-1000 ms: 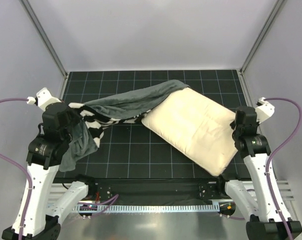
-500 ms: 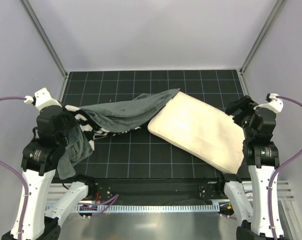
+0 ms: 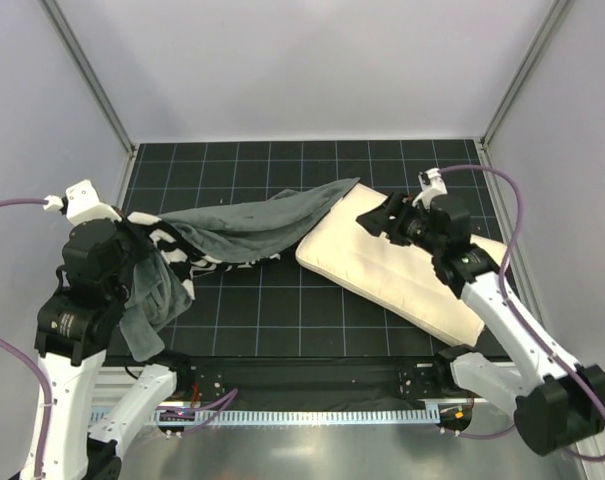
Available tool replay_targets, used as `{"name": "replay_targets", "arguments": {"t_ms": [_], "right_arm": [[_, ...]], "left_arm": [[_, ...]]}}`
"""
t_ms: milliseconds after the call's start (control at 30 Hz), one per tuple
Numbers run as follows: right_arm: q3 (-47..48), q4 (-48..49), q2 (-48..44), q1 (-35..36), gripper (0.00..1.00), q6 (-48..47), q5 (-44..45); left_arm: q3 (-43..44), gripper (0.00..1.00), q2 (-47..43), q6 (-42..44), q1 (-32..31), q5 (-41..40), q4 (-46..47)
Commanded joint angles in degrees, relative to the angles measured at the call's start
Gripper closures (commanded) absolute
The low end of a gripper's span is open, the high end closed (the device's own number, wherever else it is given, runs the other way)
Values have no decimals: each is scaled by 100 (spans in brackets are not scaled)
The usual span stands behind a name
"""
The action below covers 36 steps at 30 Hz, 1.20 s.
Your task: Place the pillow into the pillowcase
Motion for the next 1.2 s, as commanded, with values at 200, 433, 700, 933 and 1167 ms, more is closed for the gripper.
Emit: {"name": "replay_targets", "arguments": {"t_ms": [200,433,700,933,1167], "right_arm": [[683,1733,1917,310,28,1245,1425],[1569,2252,3570,425,31,1834,1971],[2687,2218,5283,627,37,2011,2297],[2899,2304,5400,680,94,1967,2438],[2802,2051,4294,680,96,1309,2534]], "left_arm": [[-335,99,-366,143,38,499,474],[-344,100,-348,108,38,446,378],[-327,100,-541,37,38,33,360],[-239,99,-498,2,29,7,290],[24,100,-436,63,29,-142,185]]}}
